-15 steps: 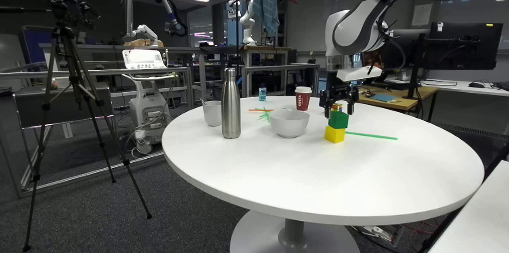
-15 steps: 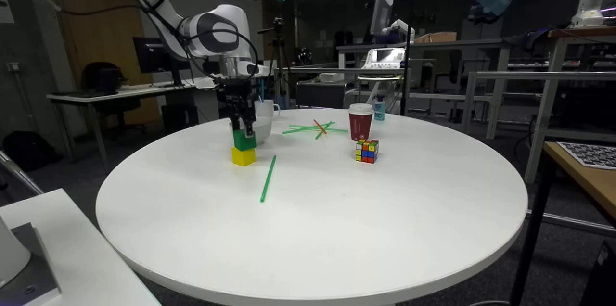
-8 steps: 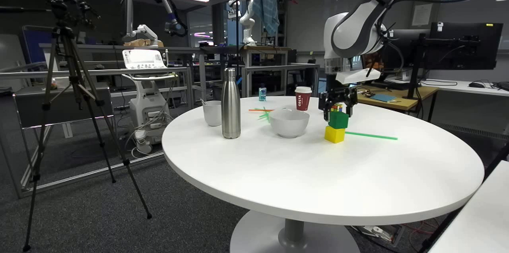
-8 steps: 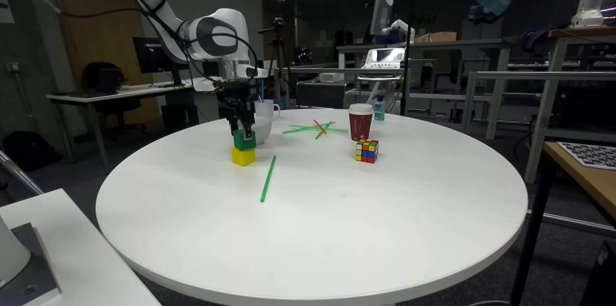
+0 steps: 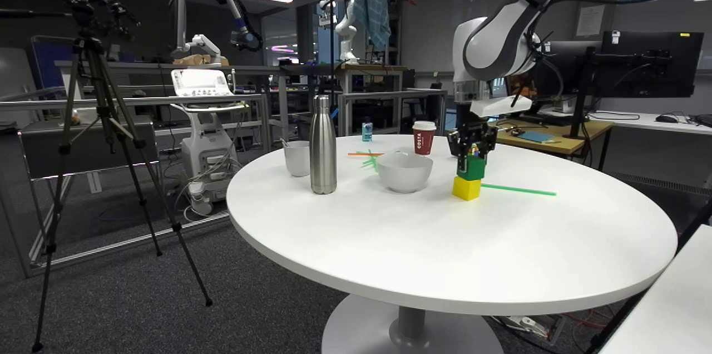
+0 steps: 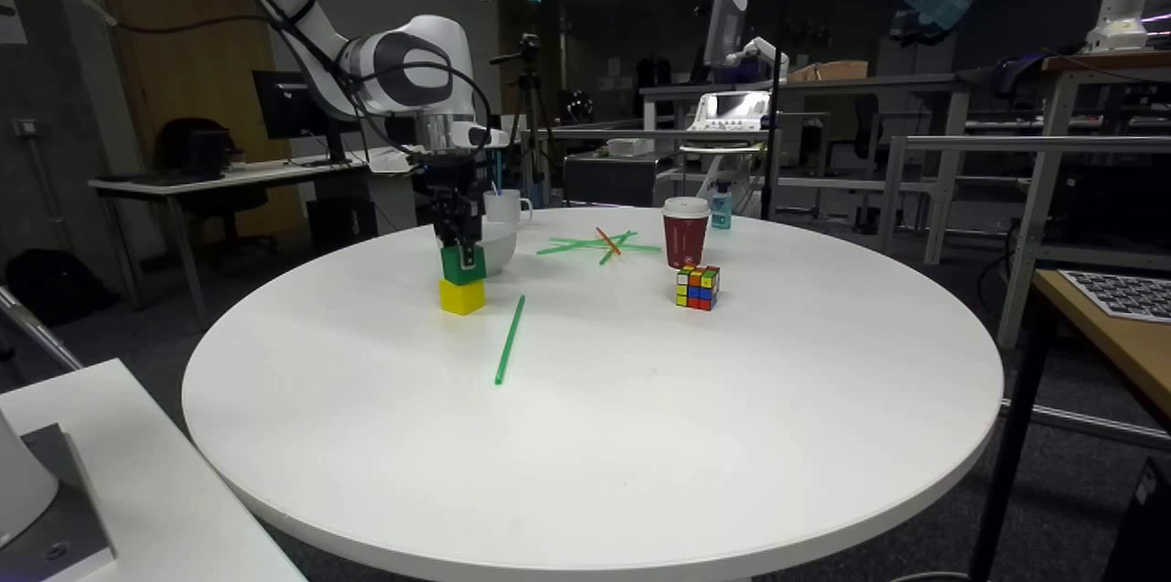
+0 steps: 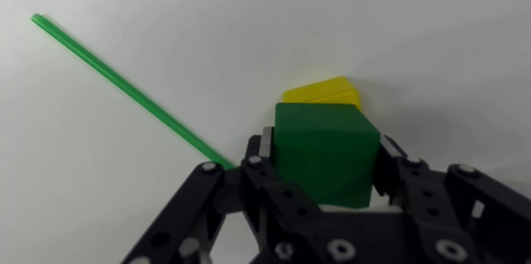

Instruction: Take the green block and put it on the table

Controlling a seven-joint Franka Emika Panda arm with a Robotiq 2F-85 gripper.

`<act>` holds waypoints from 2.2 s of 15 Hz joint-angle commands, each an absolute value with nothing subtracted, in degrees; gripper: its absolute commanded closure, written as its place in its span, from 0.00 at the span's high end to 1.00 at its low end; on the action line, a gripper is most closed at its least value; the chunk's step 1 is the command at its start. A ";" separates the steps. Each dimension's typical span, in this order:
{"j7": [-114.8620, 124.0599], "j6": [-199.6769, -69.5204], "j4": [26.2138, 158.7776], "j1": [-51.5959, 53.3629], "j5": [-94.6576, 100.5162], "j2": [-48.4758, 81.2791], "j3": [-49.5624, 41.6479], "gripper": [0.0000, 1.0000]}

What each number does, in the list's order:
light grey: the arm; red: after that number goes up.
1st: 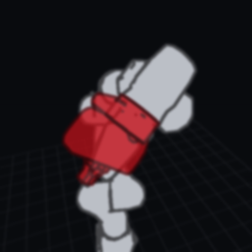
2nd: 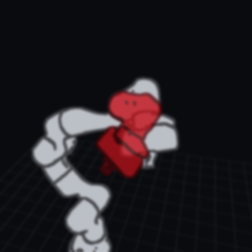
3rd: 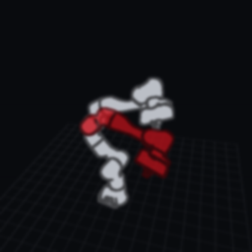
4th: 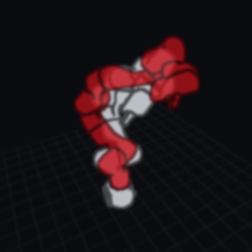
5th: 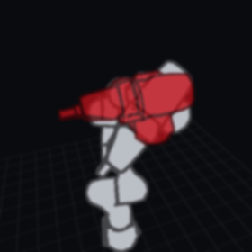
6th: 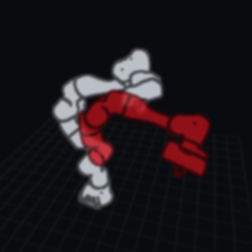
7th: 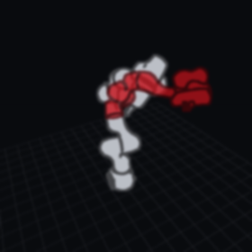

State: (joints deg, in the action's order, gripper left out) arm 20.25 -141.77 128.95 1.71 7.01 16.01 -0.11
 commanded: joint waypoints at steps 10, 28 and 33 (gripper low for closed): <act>20.20 -142.94 128.51 2.72 7.68 16.16 -2.20 0.31; 22.13 -148.44 132.07 1.40 7.93 12.79 -7.57 0.31; 22.75 -148.78 132.40 0.98 8.20 12.22 -9.28 0.31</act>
